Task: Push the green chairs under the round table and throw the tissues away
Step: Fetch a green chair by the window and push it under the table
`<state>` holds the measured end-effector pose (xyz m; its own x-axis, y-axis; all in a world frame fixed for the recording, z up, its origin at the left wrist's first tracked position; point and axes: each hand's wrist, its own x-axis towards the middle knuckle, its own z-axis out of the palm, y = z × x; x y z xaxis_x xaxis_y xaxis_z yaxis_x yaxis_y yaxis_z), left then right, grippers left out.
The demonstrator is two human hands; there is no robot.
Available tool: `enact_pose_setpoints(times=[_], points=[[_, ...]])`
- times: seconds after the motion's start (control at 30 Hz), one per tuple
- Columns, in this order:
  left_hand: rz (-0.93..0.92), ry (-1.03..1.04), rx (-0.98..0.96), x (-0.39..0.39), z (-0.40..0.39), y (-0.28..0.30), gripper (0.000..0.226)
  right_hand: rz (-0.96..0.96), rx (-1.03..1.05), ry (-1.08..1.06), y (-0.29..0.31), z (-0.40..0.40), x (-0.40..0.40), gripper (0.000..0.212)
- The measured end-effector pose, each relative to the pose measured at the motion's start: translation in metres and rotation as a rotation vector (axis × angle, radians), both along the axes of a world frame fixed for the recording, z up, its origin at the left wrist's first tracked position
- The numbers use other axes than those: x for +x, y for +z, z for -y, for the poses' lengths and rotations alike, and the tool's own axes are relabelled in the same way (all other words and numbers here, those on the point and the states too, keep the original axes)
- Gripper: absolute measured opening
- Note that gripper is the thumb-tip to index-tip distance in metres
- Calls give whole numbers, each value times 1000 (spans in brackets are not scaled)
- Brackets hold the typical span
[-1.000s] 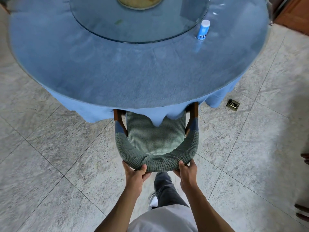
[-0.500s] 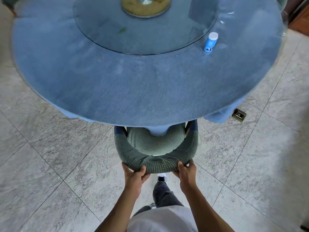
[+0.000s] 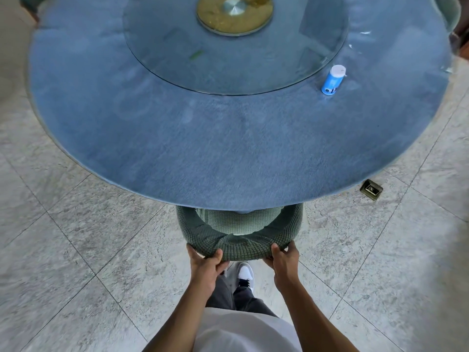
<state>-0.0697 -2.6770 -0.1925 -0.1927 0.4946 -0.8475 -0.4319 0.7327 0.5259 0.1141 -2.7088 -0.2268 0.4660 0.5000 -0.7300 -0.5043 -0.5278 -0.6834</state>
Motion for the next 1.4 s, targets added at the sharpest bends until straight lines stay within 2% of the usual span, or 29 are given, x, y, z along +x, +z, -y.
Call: enact_pose_setpoints(times=[0.6, 0.87, 1.4], points=[[34, -2, 24, 1, -59, -13, 106, -17, 24, 2, 9, -62, 4, 24], [31, -23, 54, 0, -81, -19, 101, -52, 85, -16, 13, -83, 4, 35], [30, -26, 59, -1, -93, -19, 105, -6, 48, -25, 6, -94, 4, 29]])
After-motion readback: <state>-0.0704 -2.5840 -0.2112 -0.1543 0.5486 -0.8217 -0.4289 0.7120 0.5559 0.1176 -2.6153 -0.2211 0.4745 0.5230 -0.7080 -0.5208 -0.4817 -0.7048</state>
